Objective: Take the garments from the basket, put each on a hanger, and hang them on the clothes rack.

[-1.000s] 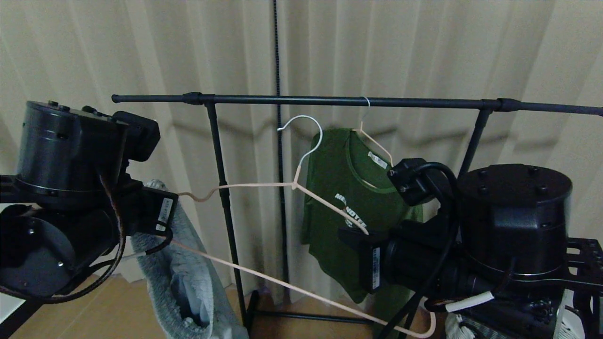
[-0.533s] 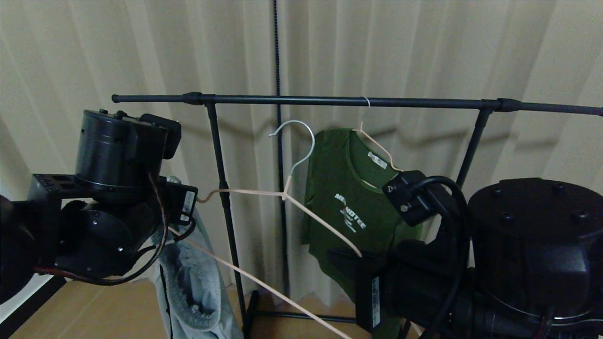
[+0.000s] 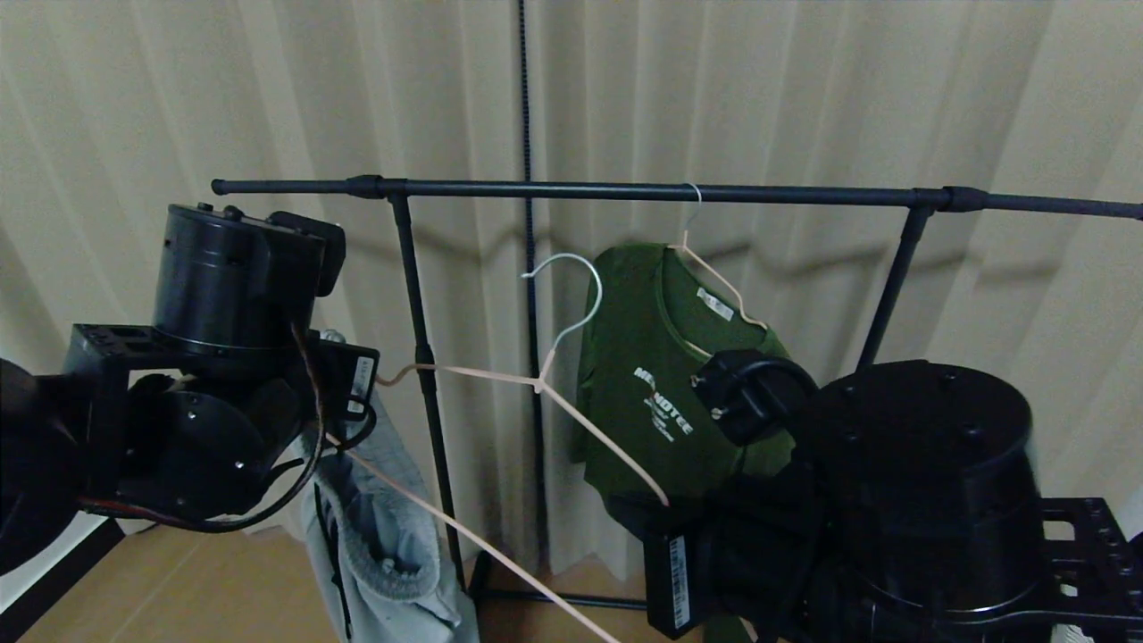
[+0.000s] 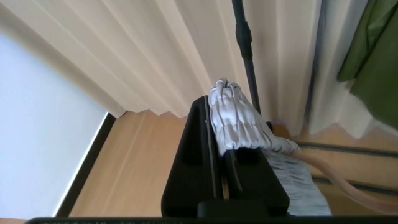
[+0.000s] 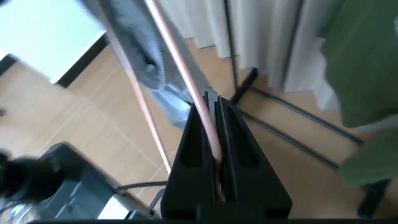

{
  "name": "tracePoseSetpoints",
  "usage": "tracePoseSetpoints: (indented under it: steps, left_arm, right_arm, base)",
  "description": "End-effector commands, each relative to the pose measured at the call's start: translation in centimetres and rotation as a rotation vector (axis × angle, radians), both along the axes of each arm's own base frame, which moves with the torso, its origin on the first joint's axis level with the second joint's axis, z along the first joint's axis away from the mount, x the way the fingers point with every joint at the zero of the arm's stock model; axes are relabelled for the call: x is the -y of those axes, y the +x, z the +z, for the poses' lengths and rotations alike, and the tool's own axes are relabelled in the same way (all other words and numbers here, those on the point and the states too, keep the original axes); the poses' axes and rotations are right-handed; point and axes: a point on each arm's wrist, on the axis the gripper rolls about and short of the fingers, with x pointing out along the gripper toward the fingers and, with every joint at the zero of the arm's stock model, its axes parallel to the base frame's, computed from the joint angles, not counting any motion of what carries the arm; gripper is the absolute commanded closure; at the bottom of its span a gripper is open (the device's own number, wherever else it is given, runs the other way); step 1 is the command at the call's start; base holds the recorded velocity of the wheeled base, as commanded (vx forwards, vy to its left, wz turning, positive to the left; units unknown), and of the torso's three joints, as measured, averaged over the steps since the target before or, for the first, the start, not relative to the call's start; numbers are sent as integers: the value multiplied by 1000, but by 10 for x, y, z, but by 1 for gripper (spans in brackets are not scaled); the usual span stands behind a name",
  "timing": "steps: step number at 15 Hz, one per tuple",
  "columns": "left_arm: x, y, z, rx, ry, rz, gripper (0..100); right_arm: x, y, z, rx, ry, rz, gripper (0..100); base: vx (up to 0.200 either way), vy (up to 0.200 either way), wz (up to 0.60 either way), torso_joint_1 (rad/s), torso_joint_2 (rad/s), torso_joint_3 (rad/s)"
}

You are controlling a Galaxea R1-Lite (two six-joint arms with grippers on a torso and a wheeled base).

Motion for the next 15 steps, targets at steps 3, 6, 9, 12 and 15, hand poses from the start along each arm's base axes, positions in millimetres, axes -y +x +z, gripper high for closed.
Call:
tracePoseSetpoints:
  steps: [3, 6, 9, 12, 15]
  left_arm:
    - [-2, -12, 15, 51, -33, -18, 100]
    - [-2, -10, 21, 87, -42, 15, 100]
    - [14, -21, 23, 113, -78, -56, 100]
    - [21, -31, 28, 127, -95, -105, 100]
    - [33, -47, 33, 140, -116, -185, 100]
  right_arm:
    - [-12, 10, -12, -15, -33, -18, 100]
    - [-13, 10, -13, -19, -38, -17, 100]
    - [-17, 21, -18, -22, -41, -39, 100]
    - [-17, 31, -18, -23, -33, -71, 100]
    - [-20, 34, -14, -13, -9, -73, 100]
  base:
    - [0, 0, 0, 0, 0, 0]
    - [0, 0, 0, 0, 0, 0]
    - [0, 0, 0, 0, 0, 0]
    - [0, 0, 0, 0, 0, 0]
    - [0, 0, 0, 0, 0, 0]
